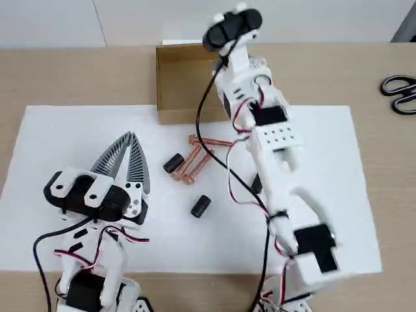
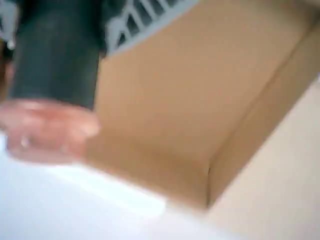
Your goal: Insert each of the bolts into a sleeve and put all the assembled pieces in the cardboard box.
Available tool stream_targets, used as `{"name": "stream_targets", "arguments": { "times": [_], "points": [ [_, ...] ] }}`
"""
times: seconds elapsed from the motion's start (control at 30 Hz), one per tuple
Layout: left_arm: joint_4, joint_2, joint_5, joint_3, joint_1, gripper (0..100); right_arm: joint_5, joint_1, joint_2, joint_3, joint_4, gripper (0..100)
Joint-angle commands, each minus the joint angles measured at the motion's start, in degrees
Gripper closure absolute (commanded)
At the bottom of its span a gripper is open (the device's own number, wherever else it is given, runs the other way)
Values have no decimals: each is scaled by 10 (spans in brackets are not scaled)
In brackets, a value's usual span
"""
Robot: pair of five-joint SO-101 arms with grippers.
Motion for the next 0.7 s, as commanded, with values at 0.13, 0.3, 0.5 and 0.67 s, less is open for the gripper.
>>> {"name": "stream_targets", "arguments": {
  "times": [0.13,0.3,0.5,0.67],
  "points": [
    [-13,-4,-2,-1,-4,994,-4,-4,175,-184,-51,995],
    [-13,-4,-2,-1,-4,994,-4,-2,285,-258,-55,995],
    [-13,-4,-2,-1,-4,994,-4,-5,379,-337,-51,995],
    [-13,-4,-2,-1,-4,994,-4,-5,428,-364,-51,995]
  ]
}}
